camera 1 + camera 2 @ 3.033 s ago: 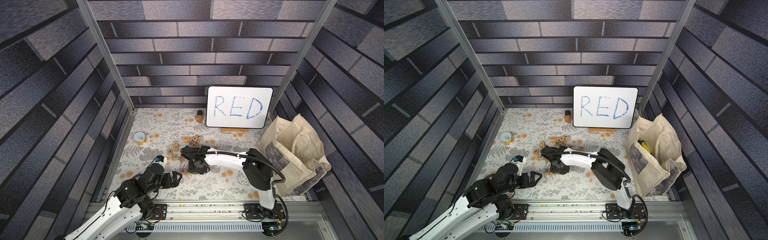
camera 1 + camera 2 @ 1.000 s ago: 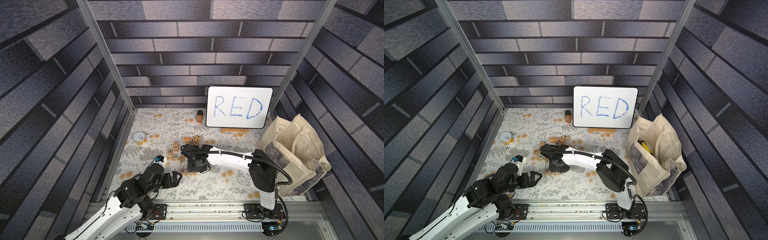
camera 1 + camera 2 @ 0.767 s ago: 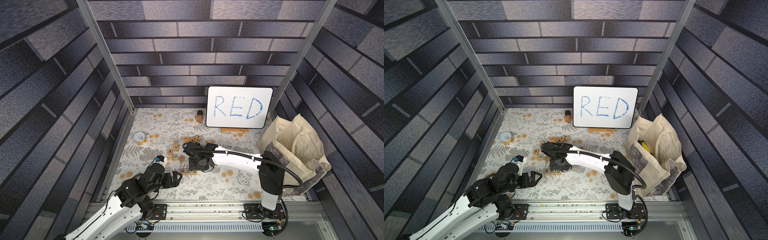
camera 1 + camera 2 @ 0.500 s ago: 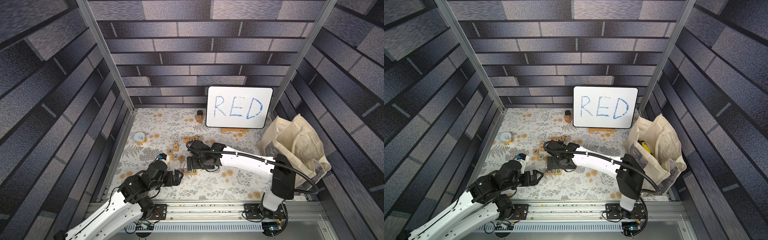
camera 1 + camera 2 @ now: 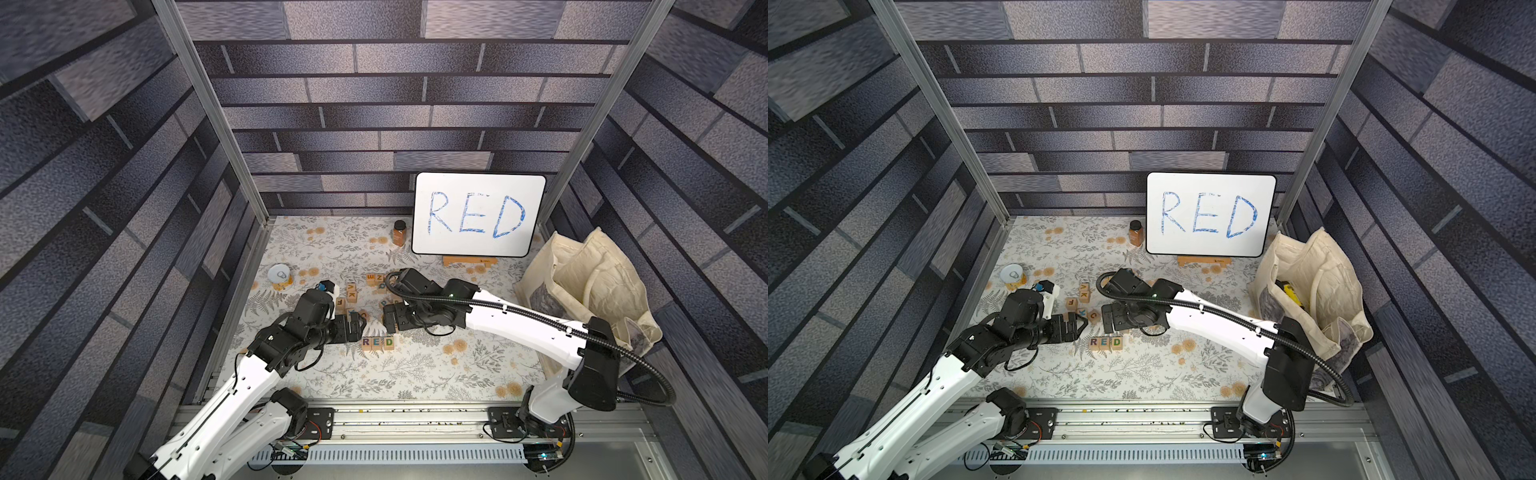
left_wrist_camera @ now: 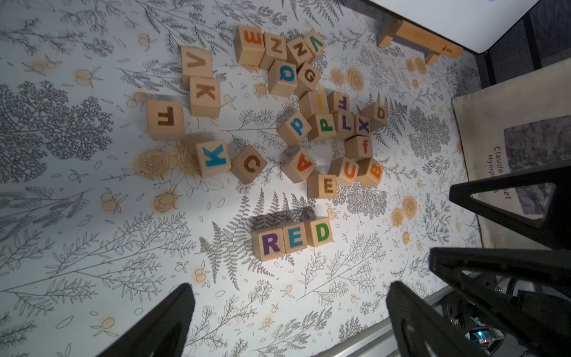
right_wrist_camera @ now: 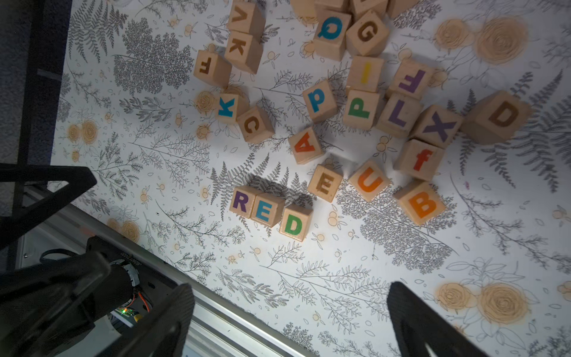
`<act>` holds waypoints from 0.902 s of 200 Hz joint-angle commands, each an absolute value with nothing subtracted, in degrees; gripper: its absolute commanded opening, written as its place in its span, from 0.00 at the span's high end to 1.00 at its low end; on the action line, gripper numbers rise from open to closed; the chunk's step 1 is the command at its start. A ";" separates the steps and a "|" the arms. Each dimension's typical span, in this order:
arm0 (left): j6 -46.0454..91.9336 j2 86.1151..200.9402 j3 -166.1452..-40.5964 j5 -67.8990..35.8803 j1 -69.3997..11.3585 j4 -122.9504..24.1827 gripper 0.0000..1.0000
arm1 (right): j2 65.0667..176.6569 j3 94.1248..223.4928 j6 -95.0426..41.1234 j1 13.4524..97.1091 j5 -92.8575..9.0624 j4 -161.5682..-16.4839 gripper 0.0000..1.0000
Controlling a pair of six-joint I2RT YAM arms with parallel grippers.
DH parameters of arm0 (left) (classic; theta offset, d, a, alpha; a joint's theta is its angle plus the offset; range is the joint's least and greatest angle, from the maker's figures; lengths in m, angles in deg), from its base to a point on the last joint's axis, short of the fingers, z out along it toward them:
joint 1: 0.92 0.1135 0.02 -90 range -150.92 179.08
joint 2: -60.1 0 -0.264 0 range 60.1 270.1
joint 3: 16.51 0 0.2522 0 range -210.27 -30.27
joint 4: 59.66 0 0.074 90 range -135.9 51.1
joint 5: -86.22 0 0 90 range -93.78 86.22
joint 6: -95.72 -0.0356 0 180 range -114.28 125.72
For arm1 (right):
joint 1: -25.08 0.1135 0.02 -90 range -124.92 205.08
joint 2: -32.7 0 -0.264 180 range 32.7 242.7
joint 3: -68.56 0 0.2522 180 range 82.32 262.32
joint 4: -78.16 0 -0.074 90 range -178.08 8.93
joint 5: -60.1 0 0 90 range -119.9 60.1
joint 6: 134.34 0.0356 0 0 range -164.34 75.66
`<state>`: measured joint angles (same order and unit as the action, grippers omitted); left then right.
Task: Assemble the uppercase word "red" with letter blocks
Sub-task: Reset both arms
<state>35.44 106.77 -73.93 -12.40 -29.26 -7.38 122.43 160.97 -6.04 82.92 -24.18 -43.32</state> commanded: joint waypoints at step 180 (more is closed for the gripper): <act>16.16 124.93 -72.76 -7.18 -7.11 -32.62 0.00 | 109.86 137.05 -33.07 46.75 -15.17 -72.52 0.00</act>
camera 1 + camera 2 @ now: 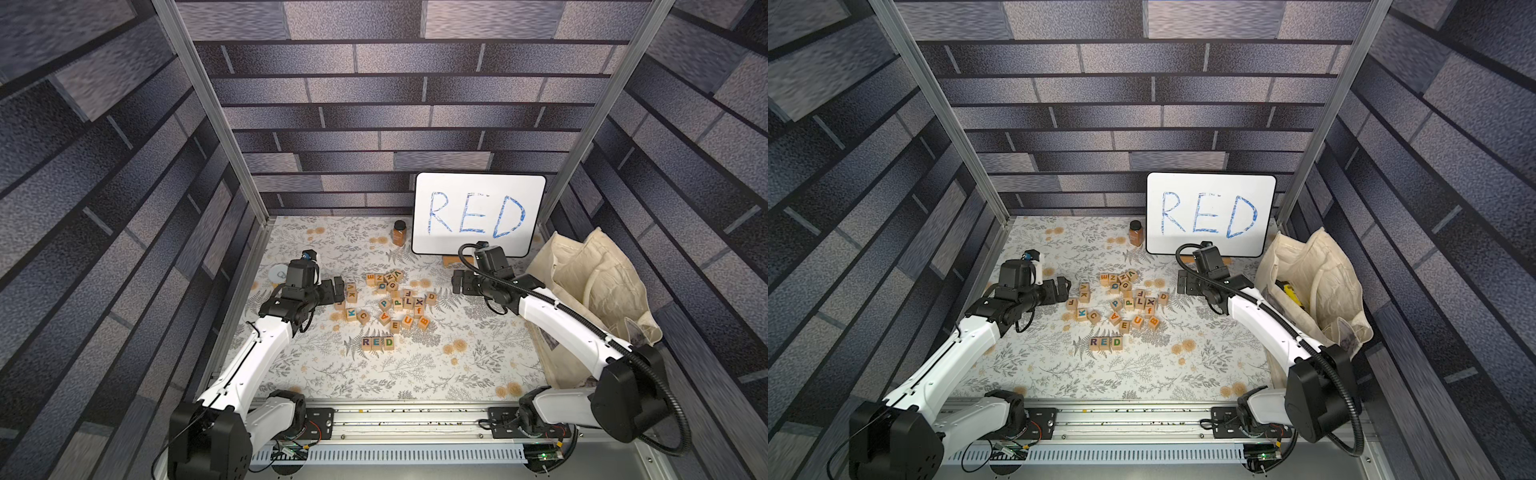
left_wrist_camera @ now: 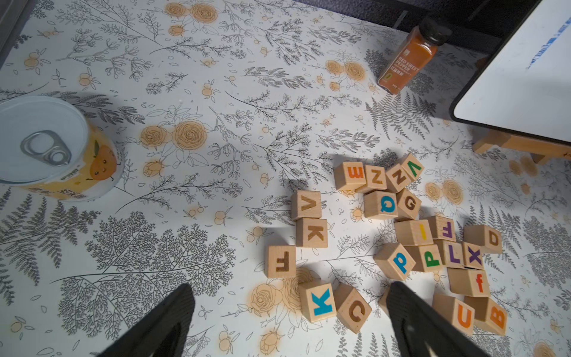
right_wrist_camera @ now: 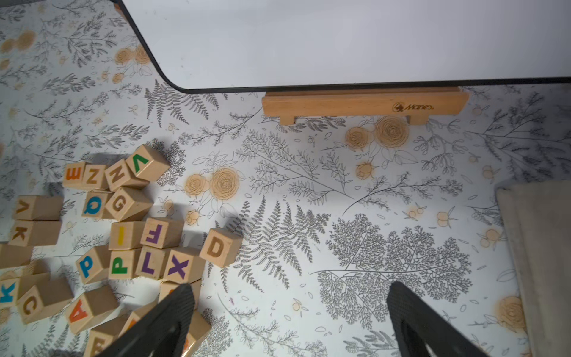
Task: Assemble the uppercase word "red" with letter blocks
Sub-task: Reset both arms
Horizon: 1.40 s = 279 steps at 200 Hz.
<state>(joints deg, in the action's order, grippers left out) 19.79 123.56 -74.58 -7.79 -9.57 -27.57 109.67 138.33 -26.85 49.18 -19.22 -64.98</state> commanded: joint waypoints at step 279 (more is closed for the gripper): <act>8.85 149.28 -54.27 -5.75 4.00 -94.08 0.00 | 120.63 102.95 -43.98 27.78 -22.29 -140.42 0.00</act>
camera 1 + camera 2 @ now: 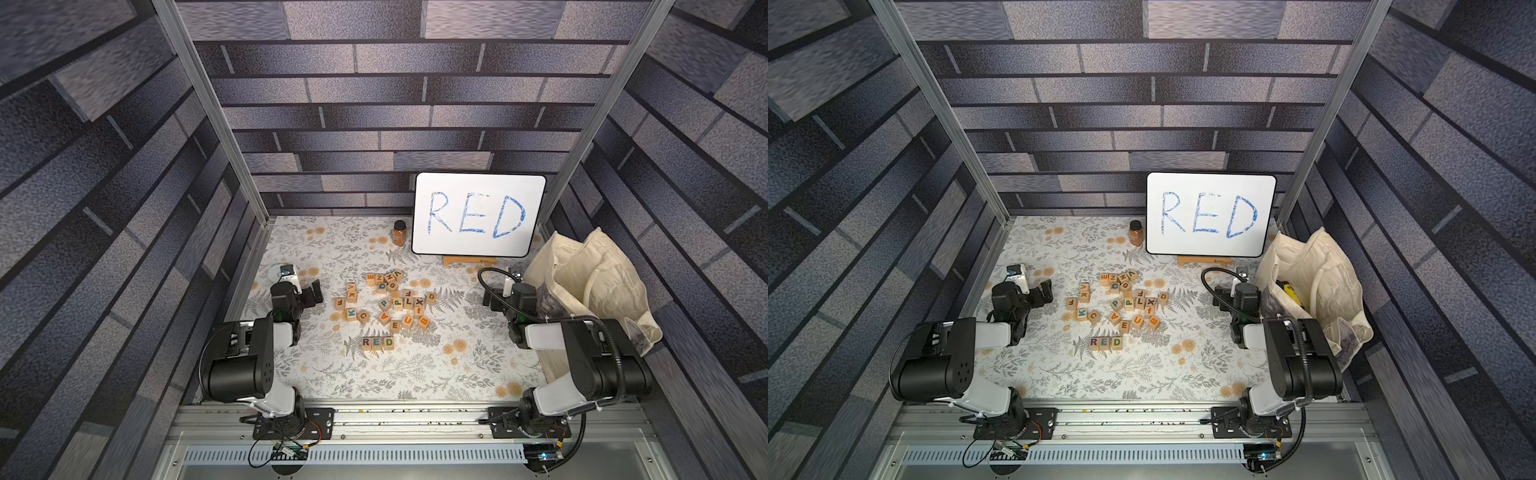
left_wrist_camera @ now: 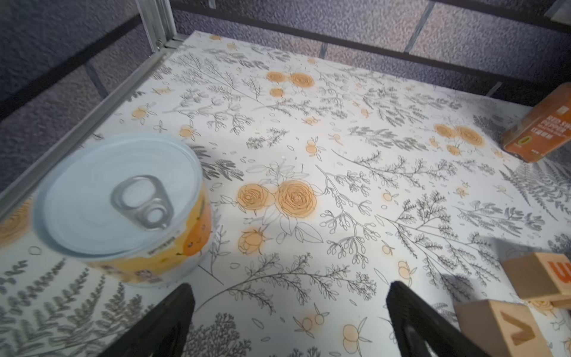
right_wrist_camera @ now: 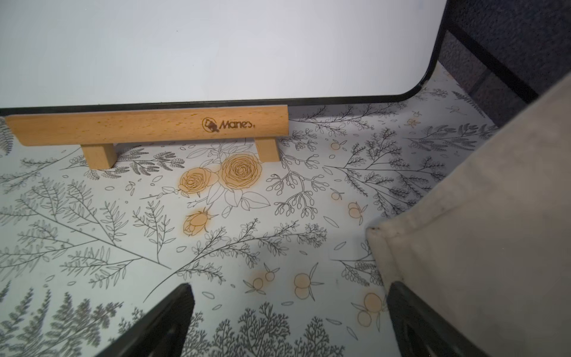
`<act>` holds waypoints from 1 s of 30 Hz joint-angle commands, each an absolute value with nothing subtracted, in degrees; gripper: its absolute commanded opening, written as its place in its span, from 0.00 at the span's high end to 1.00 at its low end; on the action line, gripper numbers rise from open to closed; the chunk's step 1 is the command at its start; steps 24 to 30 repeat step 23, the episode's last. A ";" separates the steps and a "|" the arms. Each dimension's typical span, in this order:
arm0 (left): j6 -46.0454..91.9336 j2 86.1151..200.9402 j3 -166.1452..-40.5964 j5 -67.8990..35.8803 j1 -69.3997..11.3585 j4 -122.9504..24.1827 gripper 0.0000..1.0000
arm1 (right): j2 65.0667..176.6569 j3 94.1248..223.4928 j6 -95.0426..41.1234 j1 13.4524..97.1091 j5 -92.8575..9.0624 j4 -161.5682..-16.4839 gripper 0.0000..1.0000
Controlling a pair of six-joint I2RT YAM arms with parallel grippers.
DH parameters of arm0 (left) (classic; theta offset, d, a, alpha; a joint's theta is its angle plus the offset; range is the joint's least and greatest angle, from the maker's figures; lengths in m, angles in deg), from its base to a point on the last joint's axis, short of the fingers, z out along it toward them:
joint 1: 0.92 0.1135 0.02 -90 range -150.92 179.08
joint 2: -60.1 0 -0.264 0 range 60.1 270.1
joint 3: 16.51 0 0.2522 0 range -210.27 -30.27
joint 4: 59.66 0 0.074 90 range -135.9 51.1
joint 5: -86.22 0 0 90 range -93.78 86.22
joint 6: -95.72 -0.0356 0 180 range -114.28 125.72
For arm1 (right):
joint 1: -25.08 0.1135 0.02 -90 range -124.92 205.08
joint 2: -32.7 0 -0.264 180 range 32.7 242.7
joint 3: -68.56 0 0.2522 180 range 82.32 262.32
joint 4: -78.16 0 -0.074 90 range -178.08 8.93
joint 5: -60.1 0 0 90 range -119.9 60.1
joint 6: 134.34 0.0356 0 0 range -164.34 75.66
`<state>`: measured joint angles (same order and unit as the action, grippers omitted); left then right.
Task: Assemble the uppercase word "red" with letter blocks
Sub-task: Reset both arms
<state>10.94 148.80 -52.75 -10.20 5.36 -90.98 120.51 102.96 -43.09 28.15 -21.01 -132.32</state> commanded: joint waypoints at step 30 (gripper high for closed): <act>8.54 148.53 -54.50 -4.24 3.31 -92.57 0.00 | 120.55 102.96 -44.22 27.80 -22.78 -140.30 0.00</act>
